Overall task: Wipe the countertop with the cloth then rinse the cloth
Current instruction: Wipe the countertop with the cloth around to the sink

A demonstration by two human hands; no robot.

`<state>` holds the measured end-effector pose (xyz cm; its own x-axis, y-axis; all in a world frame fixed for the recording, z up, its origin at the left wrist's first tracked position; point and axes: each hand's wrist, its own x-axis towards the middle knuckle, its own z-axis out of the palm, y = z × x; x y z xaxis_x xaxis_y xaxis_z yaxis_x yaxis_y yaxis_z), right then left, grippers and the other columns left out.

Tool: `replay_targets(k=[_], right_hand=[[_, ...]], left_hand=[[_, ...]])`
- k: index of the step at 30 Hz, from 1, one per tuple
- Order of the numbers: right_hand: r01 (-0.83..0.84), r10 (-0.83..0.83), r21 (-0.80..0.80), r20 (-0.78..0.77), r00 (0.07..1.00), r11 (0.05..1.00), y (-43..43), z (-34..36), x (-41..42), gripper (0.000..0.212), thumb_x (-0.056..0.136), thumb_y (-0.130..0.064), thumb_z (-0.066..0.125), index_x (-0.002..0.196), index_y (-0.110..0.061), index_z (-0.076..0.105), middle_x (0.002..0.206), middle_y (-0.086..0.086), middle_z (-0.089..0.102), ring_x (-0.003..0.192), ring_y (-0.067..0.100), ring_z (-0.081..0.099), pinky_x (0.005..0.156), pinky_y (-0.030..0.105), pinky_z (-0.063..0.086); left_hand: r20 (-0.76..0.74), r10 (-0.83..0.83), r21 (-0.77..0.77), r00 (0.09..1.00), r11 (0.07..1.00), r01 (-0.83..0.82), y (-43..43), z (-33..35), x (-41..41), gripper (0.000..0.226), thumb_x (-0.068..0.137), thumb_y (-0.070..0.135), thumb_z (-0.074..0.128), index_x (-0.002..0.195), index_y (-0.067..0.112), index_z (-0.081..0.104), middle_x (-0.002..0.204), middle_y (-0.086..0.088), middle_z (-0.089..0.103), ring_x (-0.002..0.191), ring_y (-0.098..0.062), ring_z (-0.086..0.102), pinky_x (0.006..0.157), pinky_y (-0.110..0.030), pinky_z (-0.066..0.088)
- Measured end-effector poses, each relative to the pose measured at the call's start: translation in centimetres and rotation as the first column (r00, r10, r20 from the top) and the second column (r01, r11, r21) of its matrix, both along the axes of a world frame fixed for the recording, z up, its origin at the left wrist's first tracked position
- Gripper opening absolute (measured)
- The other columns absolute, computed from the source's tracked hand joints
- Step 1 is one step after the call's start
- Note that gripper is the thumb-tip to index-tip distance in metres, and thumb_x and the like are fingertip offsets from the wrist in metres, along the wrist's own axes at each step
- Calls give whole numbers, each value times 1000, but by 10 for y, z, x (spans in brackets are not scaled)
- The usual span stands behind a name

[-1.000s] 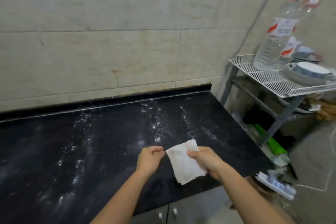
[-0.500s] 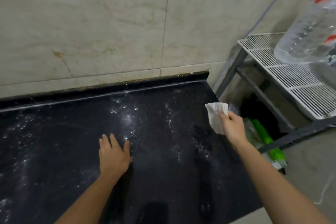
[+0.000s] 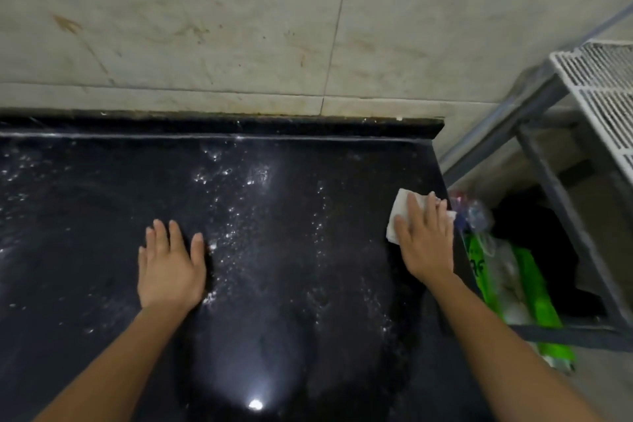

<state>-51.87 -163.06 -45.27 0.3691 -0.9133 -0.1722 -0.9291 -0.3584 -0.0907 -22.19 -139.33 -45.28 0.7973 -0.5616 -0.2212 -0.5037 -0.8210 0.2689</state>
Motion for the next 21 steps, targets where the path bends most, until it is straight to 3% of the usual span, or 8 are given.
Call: replay_targets(k=[3, 7, 9, 11, 13, 15, 18, 21], right_hand=[[103, -104, 35, 10, 995, 994, -9, -9, 17, 60, 99, -50, 13, 153, -24, 8, 160, 14, -2, 147, 30, -9, 117, 48, -5], [161, -160, -9, 43, 986, 987, -6, -12, 52, 60, 101, -46, 16, 153, -19, 1, 160, 16, -3, 147, 30, -9, 118, 45, -7], [54, -54, -2, 52, 997, 999, 2, -12, 68, 61, 100, -45, 13, 153, -18, 0, 160, 15, -3, 147, 29, -8, 118, 42, -9], [-165, 164, -1, 75, 984, 986, 19, -11, 79, 64, 96, -47, 5, 153, -17, 3, 160, 13, 1, 147, 28, -6, 118, 39, -9], [-430, 427, 5, 96, 899, 903, 33, -10, 76, 64, 95, -49, 6, 153, -20, 10, 160, 9, 8, 148, 25, -1, 118, 36, -10], [-568, 567, -4, 59, 822, 823, 25, -10, 59, 61, 97, -49, 12, 151, -22, 20, 159, 7, 19, 147, 24, 8, 118, 39, -3], [-401, 401, -80, -17, 916, 912, -15, -13, 32, 63, 96, -49, 14, 150, -20, 25, 156, 12, 26, 145, 31, 17, 118, 46, 6], [9, -9, -8, 4, 1000, 1000, -56, -12, 29, 60, 99, -49, 14, 153, -24, 8, 161, 11, 6, 147, 29, -1, 118, 49, -1]], left_hand=[[54, 15, 9, 998, 1000, -15, -1, -3, 0, 60, 100, 37, 24, 145, -2, 26, 154, -22, 17, 144, -34, 11, 118, -44, 8], [88, 16, 33, 996, 999, -19, -4, -6, -2, 60, 100, 36, 24, 144, -4, 27, 153, -25, 20, 143, -36, 14, 118, -43, 10], [102, 8, 41, 995, 999, -13, -4, -6, -2, 60, 99, 36, 24, 144, -4, 27, 152, -25, 20, 143, -37, 14, 117, -44, 11], [112, -3, 53, 994, 999, -3, -5, -5, -2, 60, 99, 36, 23, 144, -4, 28, 152, -26, 21, 143, -37, 15, 117, -44, 12], [115, -7, 66, 993, 998, -1, -5, -3, -2, 61, 99, 37, 22, 144, -4, 28, 152, -26, 22, 142, -37, 16, 117, -45, 13], [114, -5, 70, 993, 998, -3, -5, -2, -2, 61, 99, 37, 21, 143, -5, 29, 151, -26, 23, 142, -37, 17, 117, -45, 14], [105, 3, 66, 994, 998, -10, -6, 2, -2, 60, 99, 36, 22, 143, -4, 29, 152, -26, 23, 142, -37, 17, 117, -45, 14], [102, 12, 61, 995, 998, -18, -6, 1, -3, 60, 99, 36, 23, 145, -3, 27, 153, -24, 20, 143, -36, 15, 117, -43, 13]])
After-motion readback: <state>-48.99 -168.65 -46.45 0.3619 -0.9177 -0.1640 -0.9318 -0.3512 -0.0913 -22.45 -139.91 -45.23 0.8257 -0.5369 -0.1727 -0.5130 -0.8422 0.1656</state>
